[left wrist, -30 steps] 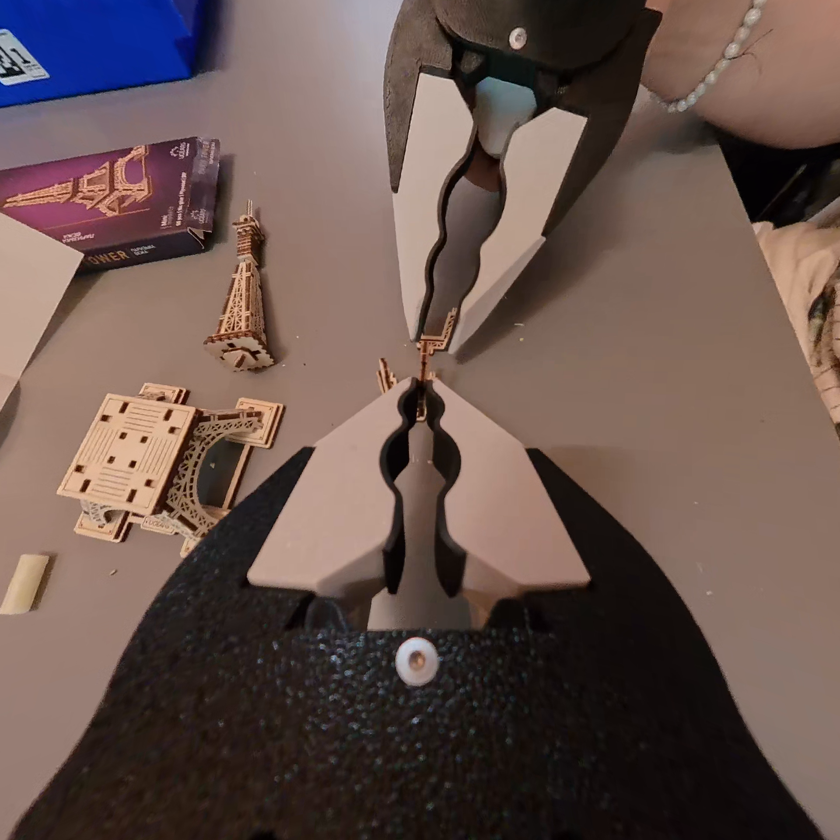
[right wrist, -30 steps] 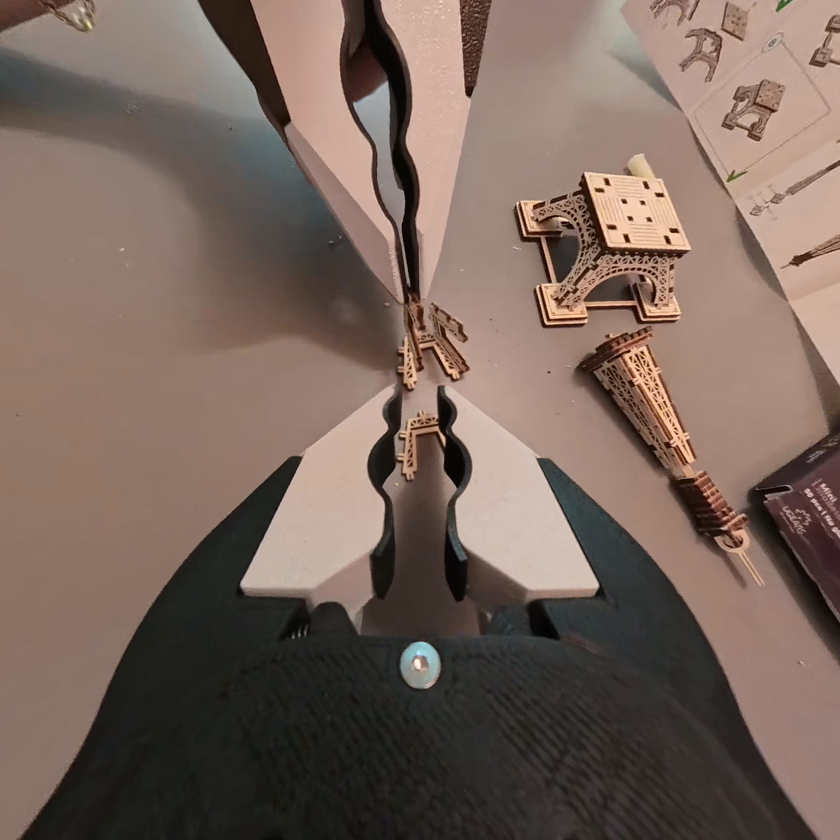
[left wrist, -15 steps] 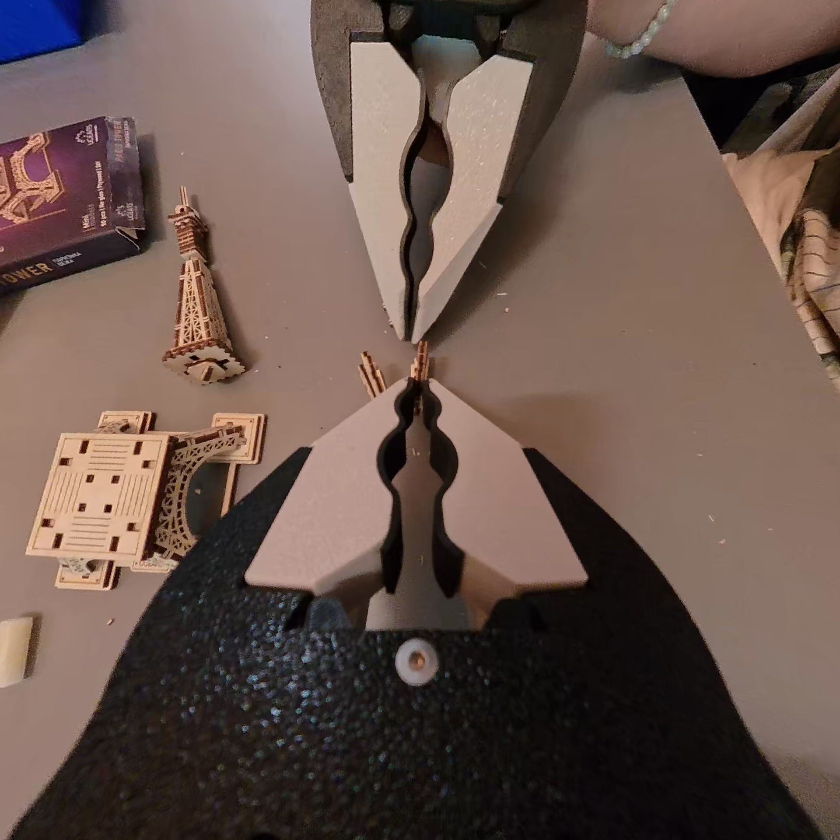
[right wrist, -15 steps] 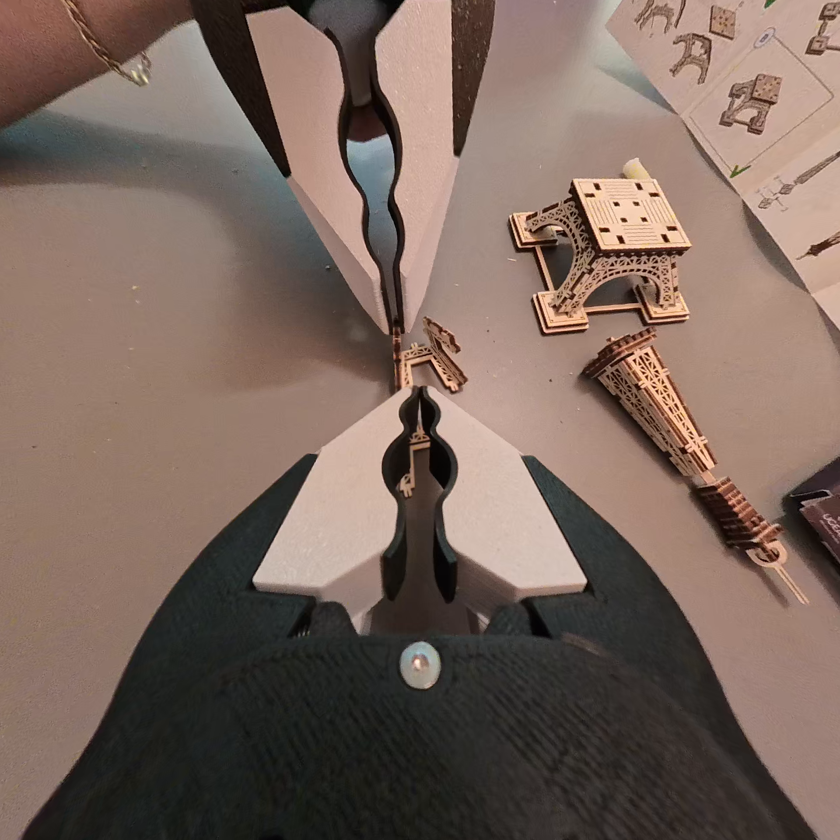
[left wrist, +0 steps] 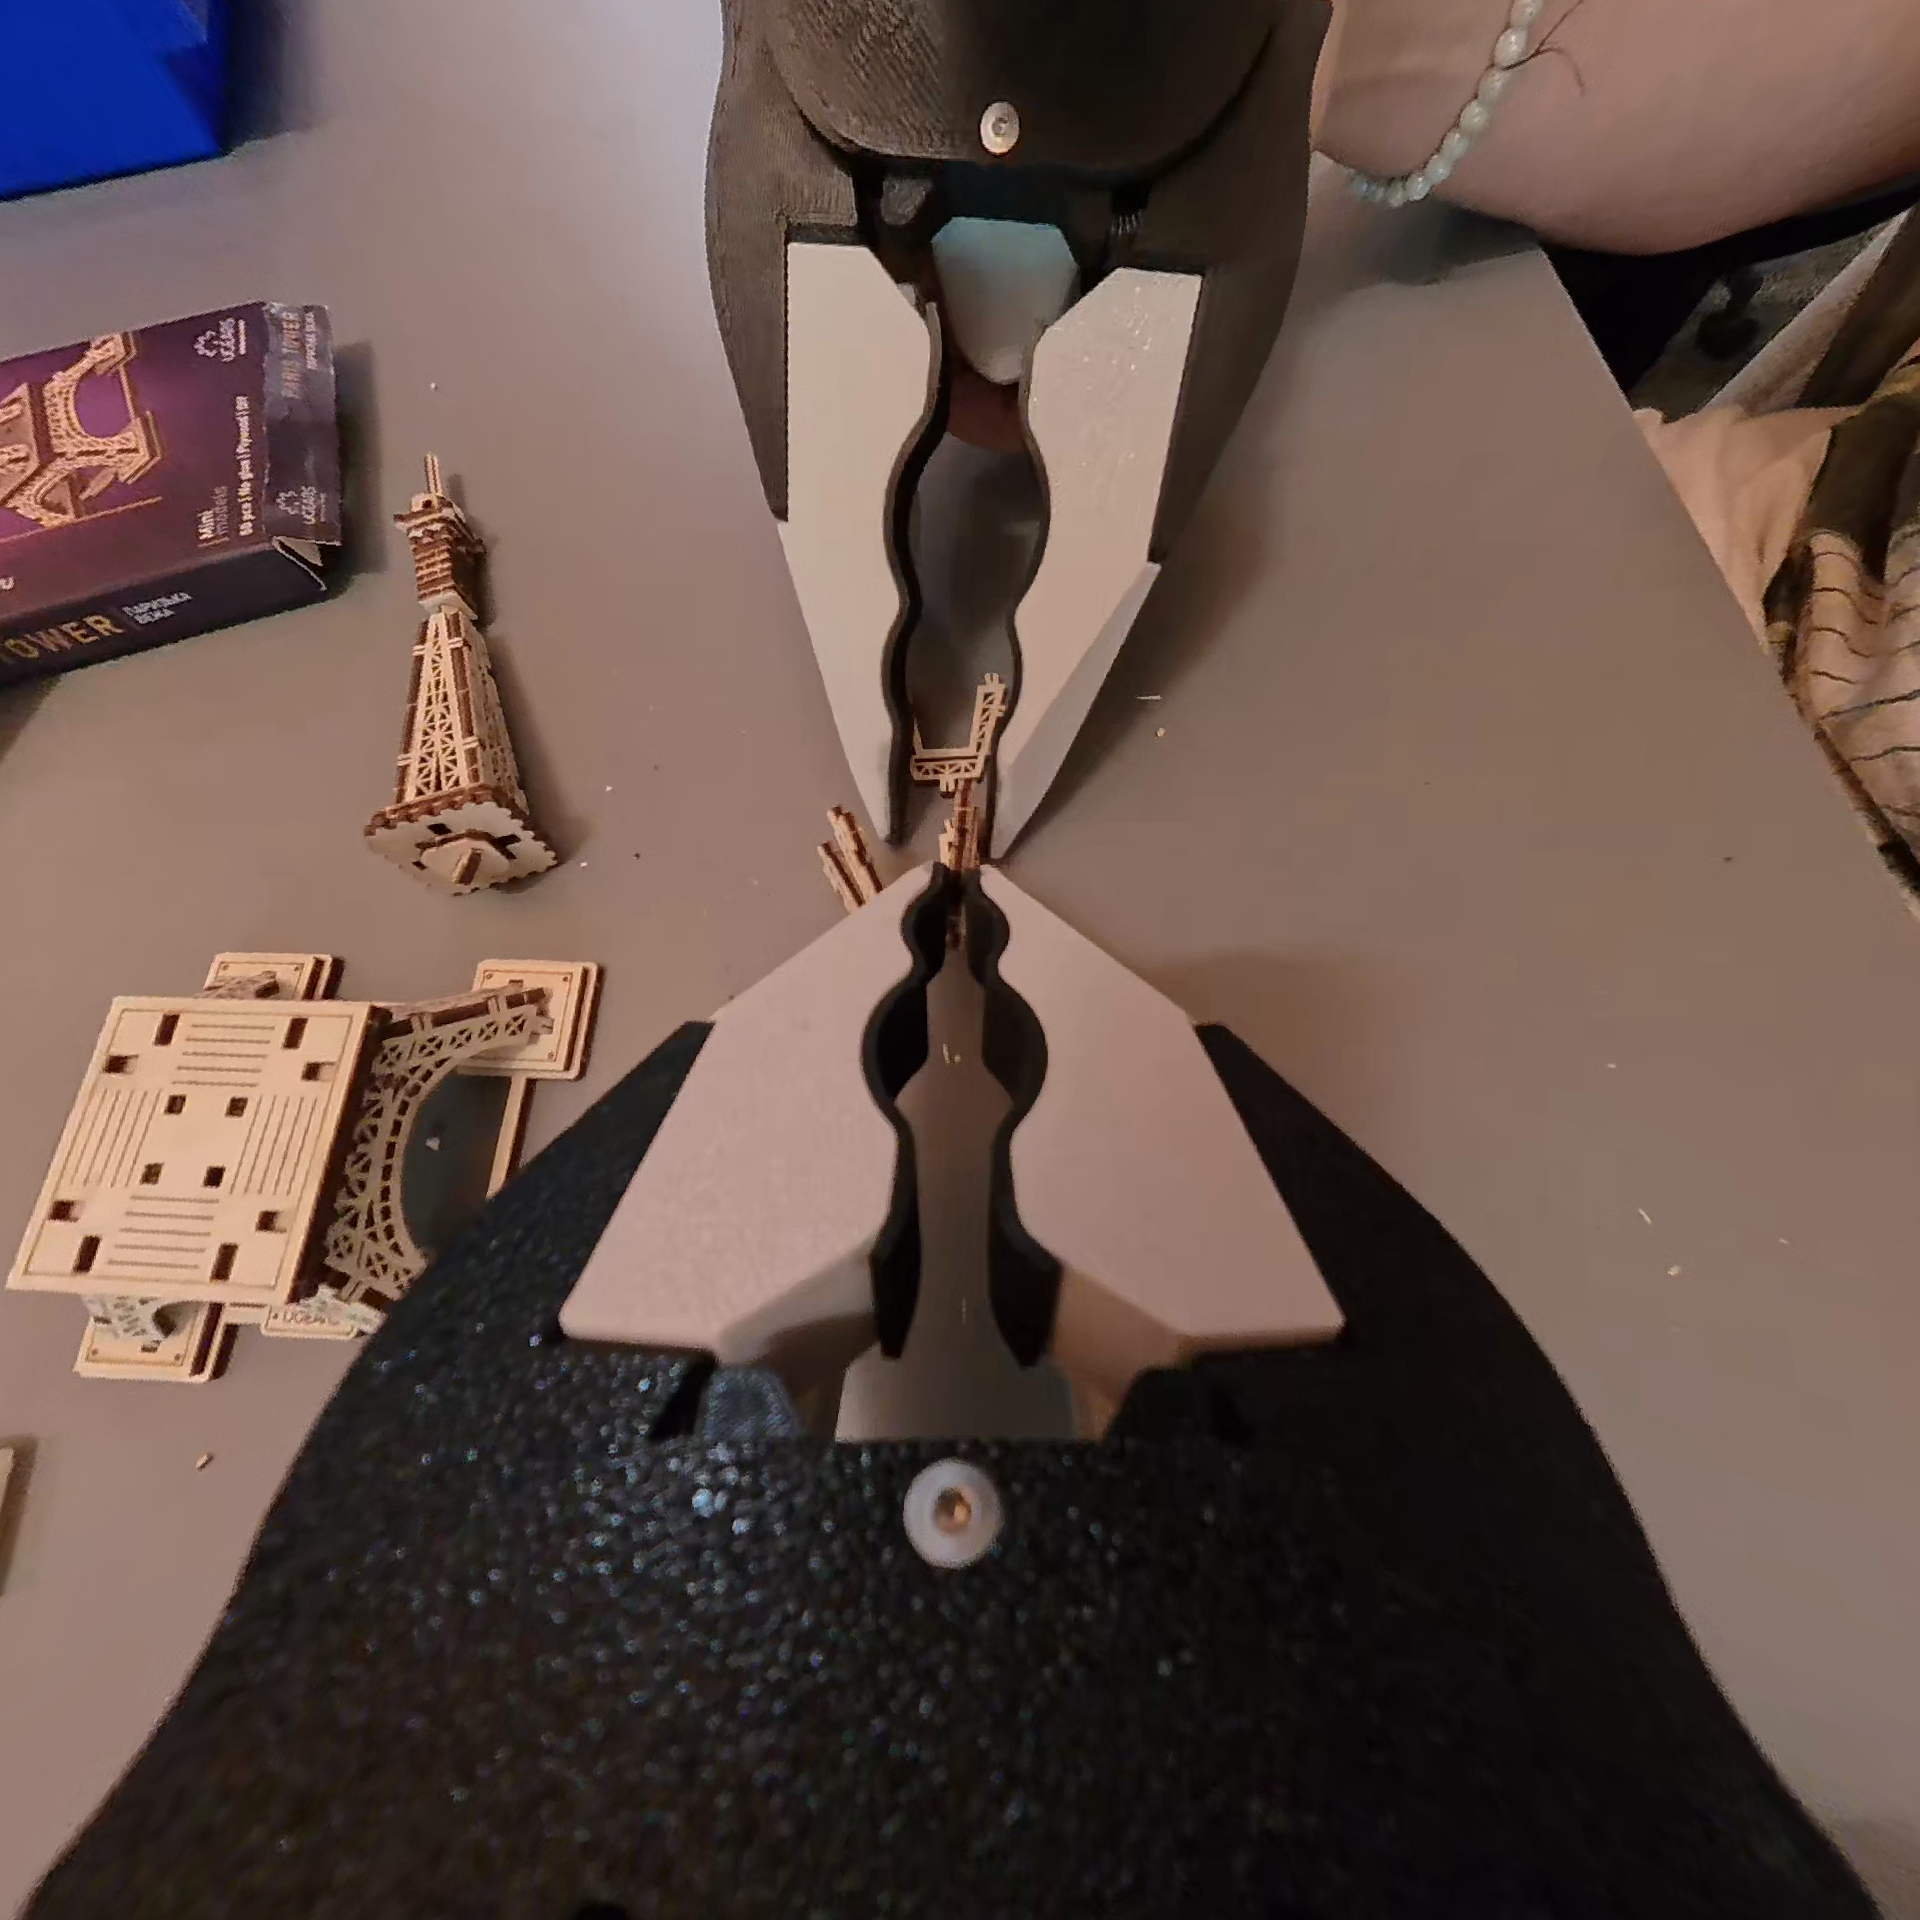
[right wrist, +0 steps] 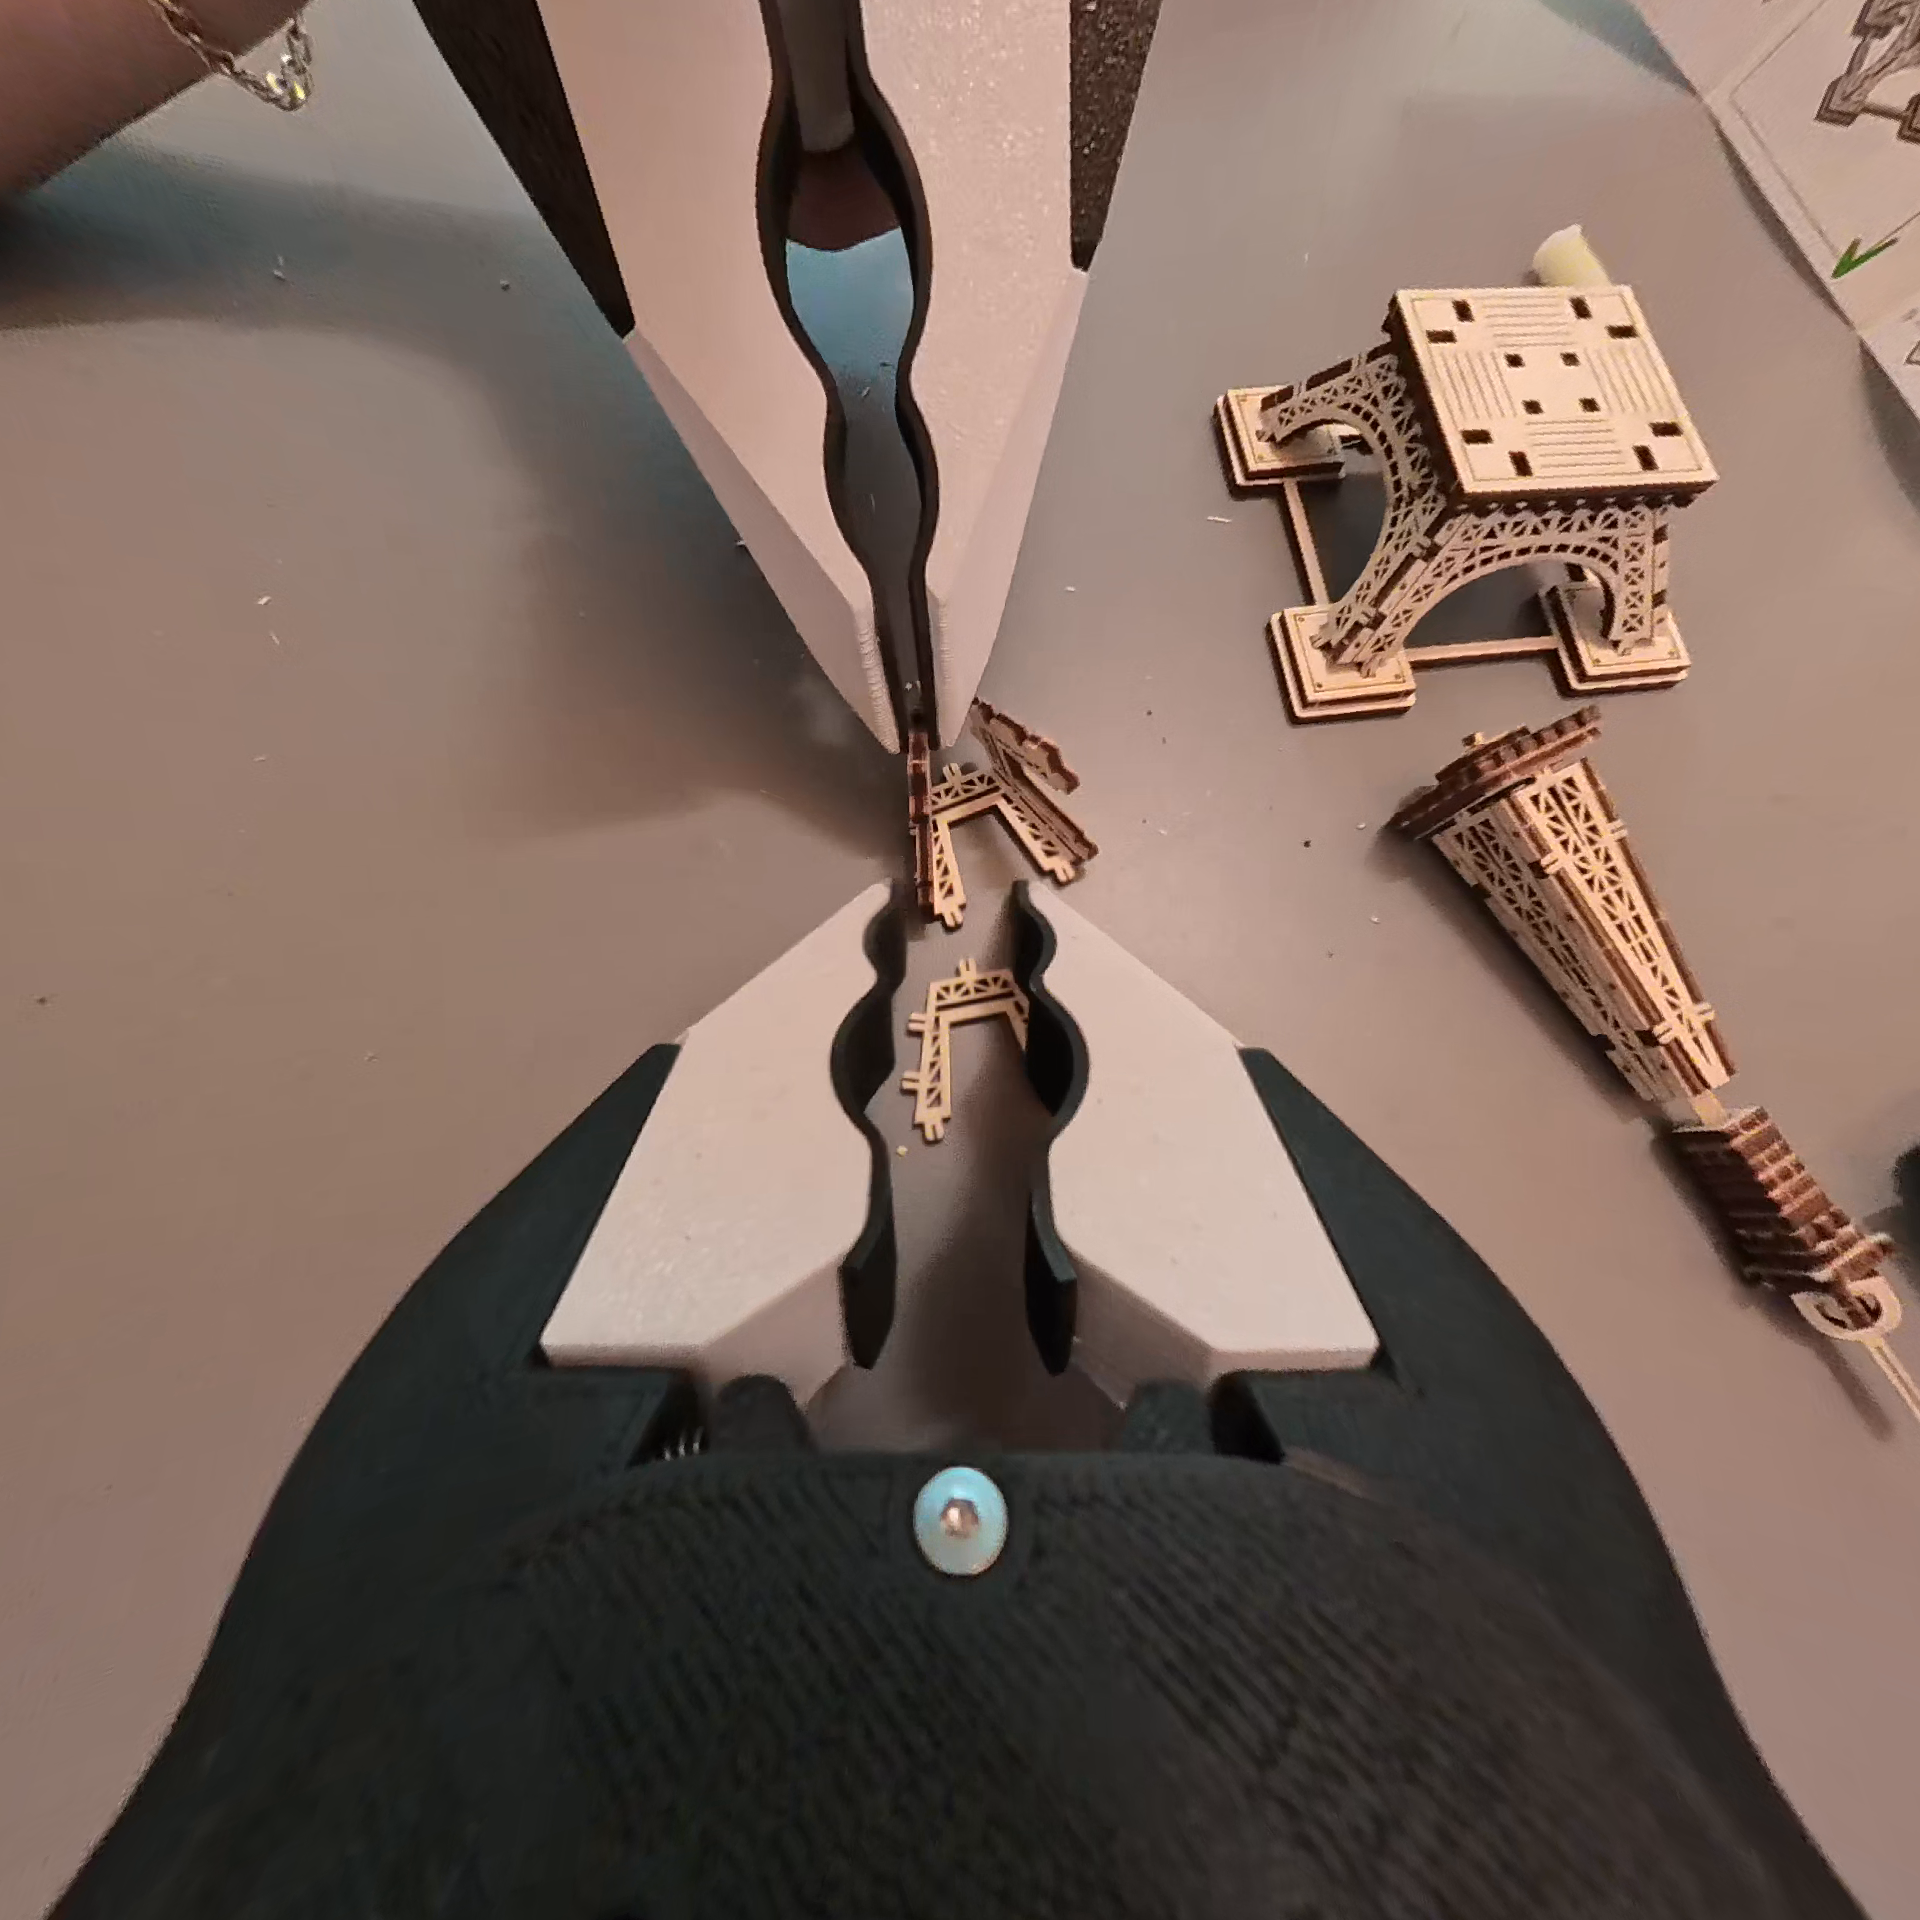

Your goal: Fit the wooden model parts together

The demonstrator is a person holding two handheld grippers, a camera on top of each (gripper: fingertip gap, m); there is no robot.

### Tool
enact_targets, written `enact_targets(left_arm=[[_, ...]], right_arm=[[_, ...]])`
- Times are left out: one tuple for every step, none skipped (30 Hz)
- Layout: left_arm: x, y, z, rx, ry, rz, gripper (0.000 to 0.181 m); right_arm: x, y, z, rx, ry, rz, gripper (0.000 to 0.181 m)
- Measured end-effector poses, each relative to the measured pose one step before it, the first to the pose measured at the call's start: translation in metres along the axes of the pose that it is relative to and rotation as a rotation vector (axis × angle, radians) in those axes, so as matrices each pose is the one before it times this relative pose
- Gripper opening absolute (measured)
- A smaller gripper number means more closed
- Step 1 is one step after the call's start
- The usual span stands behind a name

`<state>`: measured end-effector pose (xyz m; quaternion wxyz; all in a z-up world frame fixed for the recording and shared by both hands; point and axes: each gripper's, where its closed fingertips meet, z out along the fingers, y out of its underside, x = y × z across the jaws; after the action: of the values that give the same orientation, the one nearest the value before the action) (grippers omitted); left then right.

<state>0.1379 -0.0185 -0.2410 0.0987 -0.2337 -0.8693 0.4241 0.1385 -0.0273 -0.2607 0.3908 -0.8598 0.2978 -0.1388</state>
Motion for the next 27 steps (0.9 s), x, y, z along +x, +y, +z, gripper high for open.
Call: enact_targets(left_arm=[[-0.00006,-0.00006,-0.00010,0.0016,-0.0021,-0.0013,0.001],[0.00002,0.00004,-0.00003,0.0012,-0.0024,-0.0018,0.001],[-0.00014,-0.00001,0.00002,0.0013,-0.0041,-0.0016,0.001],[-0.00018,-0.00028,0.00017,0.0030,-0.0049,-0.0013,0.001],[-0.00073,-0.00021,0.00023,0.0031,-0.0088,-0.0012,0.001],[-0.00051,-0.00027,0.00036,0.0041,-0.0066,0.0001,0.001],[-0.00031,-0.00017,0.00021,0.0028,-0.0038,-0.0005,0.001],[-0.00027,-0.00011,0.00002,-0.0003,-0.0023,-0.0033,0.001],[-0.00007,0.00004,0.00001,-0.0020,-0.0009,-0.0028,0.001],[0.00002,-0.00008,0.00000,-0.0022,-0.0011,0.0010,0.001],[-0.00001,0.00001,0.00006,-0.0023,-0.0013,0.0012,0.001],[0.00014,-0.00009,0.00003,-0.0023,0.0000,-0.0002,0.001],[-0.00009,0.00006,-0.00002,-0.0020,-0.0006,0.0000,0.001],[0.00013,-0.00012,0.00002,-0.0019,-0.0008,0.0001,0.001],[0.00000,0.00007,0.00004,-0.0029,-0.0019,0.0011,0.001],[-0.00006,0.00000,-0.00001,-0.0032,-0.0023,0.0023,0.001],[-0.00003,-0.00004,0.00002,-0.0032,-0.0028,0.0022,0.001],[-0.00011,-0.00001,0.00005,-0.0038,-0.0035,0.0013,0.001],[0.00002,0.00010,-0.00005,-0.0045,-0.0045,0.0026,0.001],[-0.00003,0.00003,0.00005,-0.0049,-0.0049,0.0045,0.001],[-0.00013,0.00003,-0.00006,-0.0055,-0.0057,0.0041,0.001],[-0.00031,0.00022,-0.00022,-0.0078,-0.0060,0.0022,0.001],[-0.00065,0.00070,-0.00043,-0.0119,-0.0095,0.0009,0.001],[-0.00007,0.00129,-0.00085,-0.0157,-0.0072,0.0029,0.003],[0.00030,0.00182,-0.00103,-0.0162,-0.0059,0.0049,0.005],[-0.00021,0.00220,-0.00114,-0.0164,-0.0095,0.0028,0.007],[0.00044,0.00214,-0.00154,-0.0125,-0.0071,0.0003,0.008]], right_arm=[[0.00085,-0.00034,0.00043,-0.0004,-0.0005,0.0001,0.015],[-0.00020,-0.00014,-0.00004,0.0006,-0.0066,0.0007,0.015],[0.00004,-0.00074,-0.00062,0.0061,-0.0042,0.0008,0.015],[0.00070,-0.00251,-0.00215,0.0211,0.0000,0.0019,0.015],[-0.00028,-0.00267,-0.00277,0.0232,-0.0065,0.0036,0.012],[-0.00247,-0.00139,-0.00197,0.0117,-0.0201,-0.0014,0.004],[-0.00158,-0.00086,-0.00056,0.0064,-0.0096,-0.0077,0.000],[0.00024,-0.00002,0.00023,0.0000,0.0069,-0.0148,0.000],[0.00002,-0.00002,0.00025,-0.0020,0.0072,-0.0174,0.000],[-0.00004,0.00009,-0.00013,-0.0048,0.0061,-0.0136,0.000],[0.00004,0.00004,-0.00009,-0.0047,0.0038,-0.0109,0.000],[-0.00021,0.00005,0.00023,-0.0020,0.0024,-0.0106,0.000],[0.00014,-0.00020,0.00025,0.0013,0.0012,-0.0045,0.000],[0.00002,-0.00019,0.00043,0.0028,0.0002,0.0010,0.001],[0.00025,-0.00002,0.00047,0.0021,0.0010,0.0024,0.001],[-0.00032,-0.00009,0.00018,0.0022,-0.0016,-0.0012,0.001],[-0.00012,0.00013,0.00032,-0.0003,0.0003,-0.0036,0.001],[-0.00001,0.00017,0.00011,-0.0021,0.0023,-0.0069,0.001],[0.00008,0.00012,0.00017,-0.0040,0.0031,-0.0098,0.000],[0.00013,0.00007,0.00009,-0.0030,0.0034,-0.0133,0.000],[0.00000,0.00010,0.00012,-0.0007,0.0032,-0.0089,0.000],[0.00044,-0.00002,0.00011,0.0003,0.0049,-0.0006,0.000],[0.00062,-0.00016,0.00044,0.0049,0.0067,0.0012,0.000],[0.00039,-0.00001,0.00033,0.0048,0.0021,0.0019,0.000],[0.00021,-0.00018,0.00010,0.0003,-0.0002,0.0022,0.000],[0.00039,0.00002,0.00012,0.0000,0.0023,-0.0020,0.000],[0.00030,-0.00007,0.00003,0.0001,0.0021,-0.0039,0.000]])
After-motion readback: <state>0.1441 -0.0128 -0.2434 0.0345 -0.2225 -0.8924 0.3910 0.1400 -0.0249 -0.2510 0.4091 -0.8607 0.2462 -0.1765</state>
